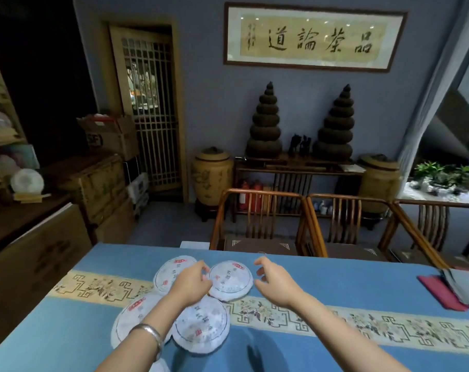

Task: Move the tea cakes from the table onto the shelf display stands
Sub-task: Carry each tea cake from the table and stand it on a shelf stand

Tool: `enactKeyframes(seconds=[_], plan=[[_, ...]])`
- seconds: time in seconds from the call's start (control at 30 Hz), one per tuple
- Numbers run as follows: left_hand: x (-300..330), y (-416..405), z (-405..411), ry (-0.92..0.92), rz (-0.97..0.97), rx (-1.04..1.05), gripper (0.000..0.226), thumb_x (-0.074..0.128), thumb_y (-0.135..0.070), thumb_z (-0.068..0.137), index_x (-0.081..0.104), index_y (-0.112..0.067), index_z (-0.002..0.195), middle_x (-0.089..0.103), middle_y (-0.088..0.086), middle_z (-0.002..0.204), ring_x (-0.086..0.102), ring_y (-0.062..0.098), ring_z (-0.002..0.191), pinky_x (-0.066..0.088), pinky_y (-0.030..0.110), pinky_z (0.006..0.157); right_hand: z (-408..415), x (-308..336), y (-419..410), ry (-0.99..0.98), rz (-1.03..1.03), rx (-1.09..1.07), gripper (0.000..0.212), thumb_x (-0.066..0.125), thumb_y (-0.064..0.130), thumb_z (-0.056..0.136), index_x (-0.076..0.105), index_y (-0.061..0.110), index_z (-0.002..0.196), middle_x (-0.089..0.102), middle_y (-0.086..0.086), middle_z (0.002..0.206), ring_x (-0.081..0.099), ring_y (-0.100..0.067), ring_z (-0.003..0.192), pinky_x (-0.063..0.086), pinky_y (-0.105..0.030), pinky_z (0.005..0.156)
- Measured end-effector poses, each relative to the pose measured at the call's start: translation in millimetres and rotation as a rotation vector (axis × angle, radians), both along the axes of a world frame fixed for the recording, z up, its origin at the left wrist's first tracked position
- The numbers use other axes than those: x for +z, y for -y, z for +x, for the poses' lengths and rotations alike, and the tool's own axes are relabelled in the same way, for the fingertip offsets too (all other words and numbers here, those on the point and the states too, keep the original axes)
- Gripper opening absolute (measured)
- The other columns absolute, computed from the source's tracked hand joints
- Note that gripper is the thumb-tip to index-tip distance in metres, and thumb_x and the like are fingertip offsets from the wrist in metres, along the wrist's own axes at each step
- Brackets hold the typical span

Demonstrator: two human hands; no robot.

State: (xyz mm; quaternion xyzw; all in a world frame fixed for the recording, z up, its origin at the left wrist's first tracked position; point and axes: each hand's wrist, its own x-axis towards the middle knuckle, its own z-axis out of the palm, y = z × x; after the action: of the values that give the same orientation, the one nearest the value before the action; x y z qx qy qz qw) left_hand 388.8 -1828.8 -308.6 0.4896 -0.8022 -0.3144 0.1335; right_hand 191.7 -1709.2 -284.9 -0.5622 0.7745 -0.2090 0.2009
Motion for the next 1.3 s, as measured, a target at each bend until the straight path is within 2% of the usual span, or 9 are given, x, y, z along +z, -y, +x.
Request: enactKeyframes(seconds=[0.23, 0.57, 0.73, 0.83, 0.97, 1.03, 1.13, 1.23, 1.3], plan=[[-48.9, 43.1, -1.2, 0.064, 0.115, 0.015, 0.031, 0.051, -0.018, 0.088, 0.054, -0.020, 0.118, 0.067, 0.003, 0.105, 0.063, 0.021, 0.096, 0.042, 0.026, 0.070, -10.6, -48.1, 55.1, 0.039, 0.098, 0.039, 0.047, 0.049, 0.024, 0.096, 0.039, 0.016, 0.141, 0.057, -0.009, 0.130, 0.057, -0.023, 0.113, 0.042, -0.029, 0.090], [-109.4, 92.9, 6.9, 0.158, 0.225, 0.127, 0.035, 0.058, -0.024, 0.092, 0.050, -0.013, 0.125, 0.064, 0.005, 0.103, 0.059, 0.021, 0.090, 0.043, 0.029, 0.073, -12.1, -135.0, 138.6, 0.149, 0.253, 0.126, 0.049, 0.052, 0.020, 0.094, 0.039, 0.013, 0.141, 0.058, -0.011, 0.131, 0.058, -0.025, 0.115, 0.040, -0.025, 0.087], [-146.0, 101.6, 10.5, 0.257, 0.321, 0.178, 0.038, 0.055, -0.022, 0.093, 0.044, -0.007, 0.127, 0.059, 0.016, 0.120, 0.057, 0.029, 0.108, 0.042, 0.028, 0.078, -11.4, -177.9, 158.7, 0.181, 0.326, 0.169, 0.038, 0.051, 0.017, 0.091, 0.047, 0.008, 0.128, 0.061, -0.003, 0.098, 0.058, -0.021, 0.090, 0.043, -0.028, 0.075], [-167.3, 100.3, 11.5, 0.297, 0.412, 0.201, 0.043, 0.055, -0.028, 0.093, 0.043, -0.006, 0.128, 0.058, 0.017, 0.121, 0.057, 0.032, 0.110, 0.047, 0.036, 0.093, -13.1, -201.8, 164.5, 0.173, 0.426, 0.157, 0.035, 0.052, 0.024, 0.092, 0.047, 0.007, 0.122, 0.063, -0.011, 0.111, 0.061, -0.026, 0.100, 0.050, -0.036, 0.084], [-184.7, 100.3, 4.5, 0.366, 0.453, 0.233, 0.052, 0.055, -0.034, 0.093, 0.040, -0.012, 0.138, 0.052, 0.015, 0.128, 0.055, 0.032, 0.116, 0.046, 0.038, 0.099, -9.8, -226.2, 165.2, 0.216, 0.617, 0.126, 0.055, 0.049, 0.042, 0.096, 0.036, 0.008, 0.137, 0.060, -0.010, 0.126, 0.059, -0.025, 0.112, 0.050, -0.037, 0.094], [-191.7, 99.6, -0.3, 0.396, 0.434, 0.274, 0.055, 0.058, -0.038, 0.092, 0.039, -0.016, 0.140, 0.046, 0.015, 0.131, 0.052, 0.033, 0.119, 0.045, 0.040, 0.101, -6.3, -236.9, 164.2, 0.238, 0.640, 0.126, 0.056, 0.049, 0.045, 0.097, 0.036, 0.008, 0.136, 0.061, -0.008, 0.121, 0.061, -0.023, 0.104, 0.052, -0.037, 0.091], [-203.9, 96.6, -4.4, 0.413, 0.455, 0.329, 0.065, 0.061, -0.043, 0.091, 0.033, -0.015, 0.142, 0.036, 0.015, 0.137, 0.041, 0.035, 0.124, 0.038, 0.041, 0.105, -1.2, -248.6, 164.1, 0.316, 0.590, 0.077, 0.047, 0.054, 0.043, 0.097, 0.037, 0.009, 0.125, 0.062, -0.008, 0.111, 0.058, -0.020, 0.090, 0.052, -0.036, 0.081], [-214.5, 89.8, -5.7, 0.391, 0.469, 0.425, 0.070, 0.065, -0.044, 0.087, 0.033, -0.010, 0.139, 0.030, 0.015, 0.135, 0.034, 0.033, 0.121, 0.037, 0.040, 0.106, -1.7, -256.7, 165.1, 0.452, 0.563, 0.020, 0.048, 0.060, 0.038, 0.095, 0.036, 0.006, 0.122, 0.057, -0.007, 0.109, 0.059, -0.024, 0.100, 0.053, -0.038, 0.083], [-219.8, 82.4, -6.9, 0.300, 0.437, 0.524, 0.065, 0.068, -0.041, 0.085, 0.038, -0.013, 0.136, 0.030, 0.014, 0.130, 0.033, 0.031, 0.119, 0.036, 0.039, 0.106, -6.6, -256.9, 165.9, 0.693, 0.566, -0.088, 0.041, 0.065, 0.031, 0.093, 0.040, 0.007, 0.116, 0.057, -0.009, 0.114, 0.062, -0.026, 0.105, 0.059, -0.043, 0.085]])
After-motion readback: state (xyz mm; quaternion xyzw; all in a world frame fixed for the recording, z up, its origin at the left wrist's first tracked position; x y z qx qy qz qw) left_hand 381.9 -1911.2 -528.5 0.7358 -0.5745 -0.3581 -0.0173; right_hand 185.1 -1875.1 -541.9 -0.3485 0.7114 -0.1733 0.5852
